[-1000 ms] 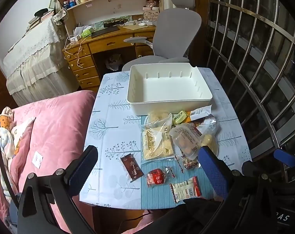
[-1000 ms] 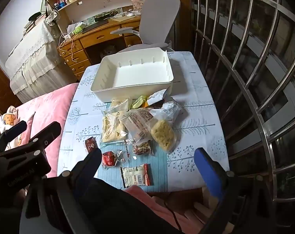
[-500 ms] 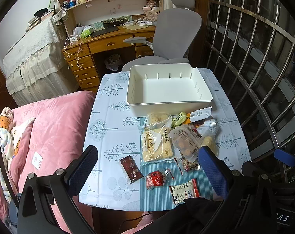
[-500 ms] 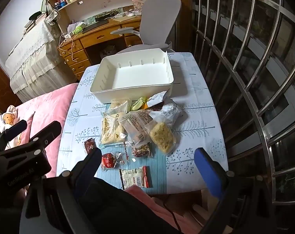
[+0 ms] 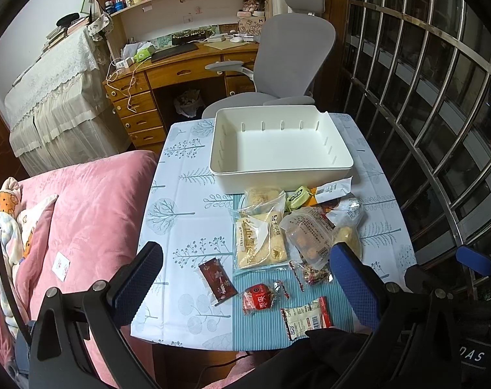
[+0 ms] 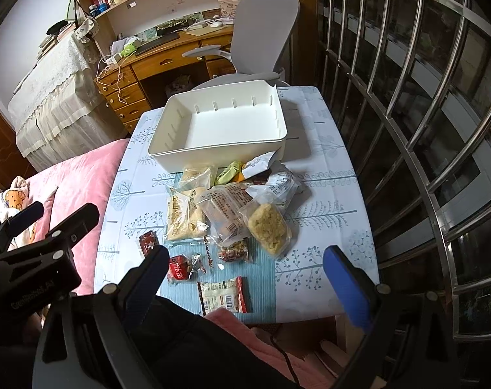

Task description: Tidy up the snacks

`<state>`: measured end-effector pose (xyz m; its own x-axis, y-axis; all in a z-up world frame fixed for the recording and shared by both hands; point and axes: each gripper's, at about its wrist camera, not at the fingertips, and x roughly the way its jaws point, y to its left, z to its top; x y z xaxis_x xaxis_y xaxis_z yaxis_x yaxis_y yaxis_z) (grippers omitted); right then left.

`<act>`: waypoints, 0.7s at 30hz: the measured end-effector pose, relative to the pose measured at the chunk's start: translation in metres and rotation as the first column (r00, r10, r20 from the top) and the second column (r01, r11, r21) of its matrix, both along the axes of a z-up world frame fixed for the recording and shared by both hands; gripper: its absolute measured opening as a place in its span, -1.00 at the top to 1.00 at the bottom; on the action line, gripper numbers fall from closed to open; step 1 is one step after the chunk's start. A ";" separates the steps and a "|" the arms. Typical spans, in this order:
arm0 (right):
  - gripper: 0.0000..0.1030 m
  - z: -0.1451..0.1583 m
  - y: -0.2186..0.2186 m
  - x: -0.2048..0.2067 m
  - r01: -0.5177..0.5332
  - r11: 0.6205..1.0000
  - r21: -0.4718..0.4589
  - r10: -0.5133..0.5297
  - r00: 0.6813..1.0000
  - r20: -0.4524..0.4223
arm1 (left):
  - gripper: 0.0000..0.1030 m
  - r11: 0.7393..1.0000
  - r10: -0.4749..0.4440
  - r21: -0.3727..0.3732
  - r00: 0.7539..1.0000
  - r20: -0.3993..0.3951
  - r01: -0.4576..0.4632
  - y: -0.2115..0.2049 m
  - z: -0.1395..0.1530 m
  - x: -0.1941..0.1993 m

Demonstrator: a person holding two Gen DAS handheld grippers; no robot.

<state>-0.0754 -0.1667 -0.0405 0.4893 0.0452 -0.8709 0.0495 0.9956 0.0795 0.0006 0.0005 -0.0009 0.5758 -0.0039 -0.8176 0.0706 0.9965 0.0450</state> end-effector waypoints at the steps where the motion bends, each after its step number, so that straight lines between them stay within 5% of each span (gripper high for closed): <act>1: -0.87 0.000 -0.001 0.000 0.000 1.000 0.000 0.000 1.000 0.000 | -0.99 1.000 0.000 -0.001 1.000 0.001 0.000 0.000 0.000 0.000; 21: -0.87 -0.002 -0.016 0.005 -0.030 0.999 0.020 0.030 0.999 -0.015 | -0.99 1.000 0.007 -0.009 1.000 -0.011 -0.007 -0.015 0.002 -0.001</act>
